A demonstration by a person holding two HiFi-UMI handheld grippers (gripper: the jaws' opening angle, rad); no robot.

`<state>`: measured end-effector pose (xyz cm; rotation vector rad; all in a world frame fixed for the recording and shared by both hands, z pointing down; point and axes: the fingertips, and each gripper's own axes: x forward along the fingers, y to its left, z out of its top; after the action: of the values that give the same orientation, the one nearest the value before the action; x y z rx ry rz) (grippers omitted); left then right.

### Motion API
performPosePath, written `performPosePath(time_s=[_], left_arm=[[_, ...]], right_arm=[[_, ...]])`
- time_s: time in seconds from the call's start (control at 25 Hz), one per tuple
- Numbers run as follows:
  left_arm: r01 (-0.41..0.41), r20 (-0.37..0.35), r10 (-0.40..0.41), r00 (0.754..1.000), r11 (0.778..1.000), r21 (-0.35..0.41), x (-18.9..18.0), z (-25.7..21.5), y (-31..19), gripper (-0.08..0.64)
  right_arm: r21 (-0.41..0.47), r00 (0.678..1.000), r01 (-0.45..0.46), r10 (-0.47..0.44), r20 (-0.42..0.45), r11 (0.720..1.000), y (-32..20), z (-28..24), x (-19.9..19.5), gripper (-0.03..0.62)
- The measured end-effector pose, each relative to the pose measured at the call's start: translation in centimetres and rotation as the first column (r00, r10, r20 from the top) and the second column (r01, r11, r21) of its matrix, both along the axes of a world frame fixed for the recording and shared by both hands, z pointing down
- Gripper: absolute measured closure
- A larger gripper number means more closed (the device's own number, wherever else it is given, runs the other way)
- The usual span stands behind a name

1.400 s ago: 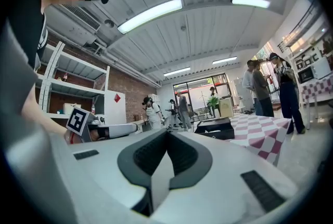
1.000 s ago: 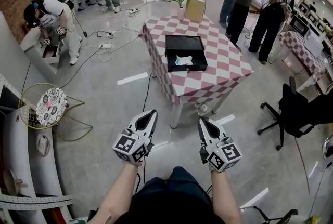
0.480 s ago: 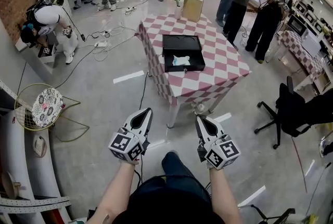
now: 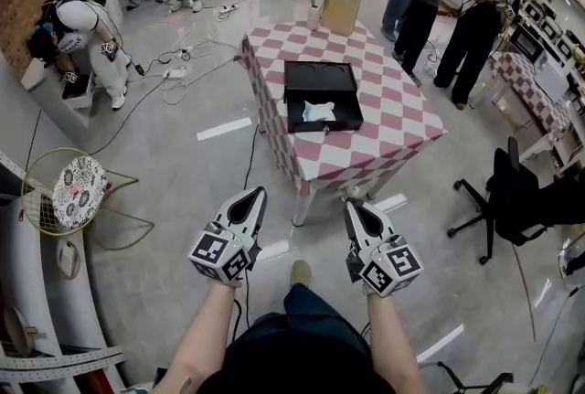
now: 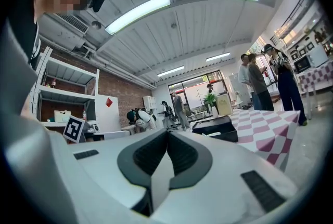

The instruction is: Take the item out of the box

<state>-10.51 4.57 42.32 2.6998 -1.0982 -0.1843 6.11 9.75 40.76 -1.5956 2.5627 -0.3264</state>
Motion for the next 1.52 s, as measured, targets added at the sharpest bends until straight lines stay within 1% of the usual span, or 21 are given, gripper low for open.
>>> performPosePath(time_s=[0.36, 0.72, 0.88, 1.08, 1.36, 1.52], left_arm=[[0.017, 0.002, -0.017, 1.000, 1.000, -0.016, 1.7, 0.6, -5.8, 0.558], [0.031, 0.027, -0.030, 0.999, 0.999, -0.042, 3.9, 1.3, -10.7, 0.558], [0.039, 0.034, -0.037, 0.999, 0.998, -0.045, 4.8, 1.7, -13.2, 0.558], [0.045, 0.035, -0.043, 0.998, 0.998, -0.042, 6.0, 1.8, -15.8, 0.558], [0.060, 0.030, -0.059, 0.998, 0.998, -0.032, 7.4, 2.1, -18.5, 0.560], [0.063, 0.026, -0.062, 0.998, 0.997, -0.039, 7.9, 2.5, -19.1, 0.558]], right_arm=[[-0.025, 1.000, 0.019, -0.019, -0.004, 0.999, -5.8, 0.9, 1.6, 0.588], [-0.061, 0.998, 0.061, -0.062, -0.007, 0.996, -11.3, 2.1, 3.1, 0.588], [-0.056, 0.997, 0.073, -0.075, -0.027, 0.996, -13.8, 2.3, 3.9, 0.588], [-0.056, 0.995, 0.092, -0.093, -0.027, 0.994, -16.5, 2.5, 4.9, 0.588], [-0.067, 0.993, 0.113, -0.115, -0.037, 0.991, -19.1, 3.3, 6.0, 0.588], [-0.074, 0.992, 0.120, -0.123, -0.030, 0.990, -19.8, 3.8, 6.5, 0.588]])
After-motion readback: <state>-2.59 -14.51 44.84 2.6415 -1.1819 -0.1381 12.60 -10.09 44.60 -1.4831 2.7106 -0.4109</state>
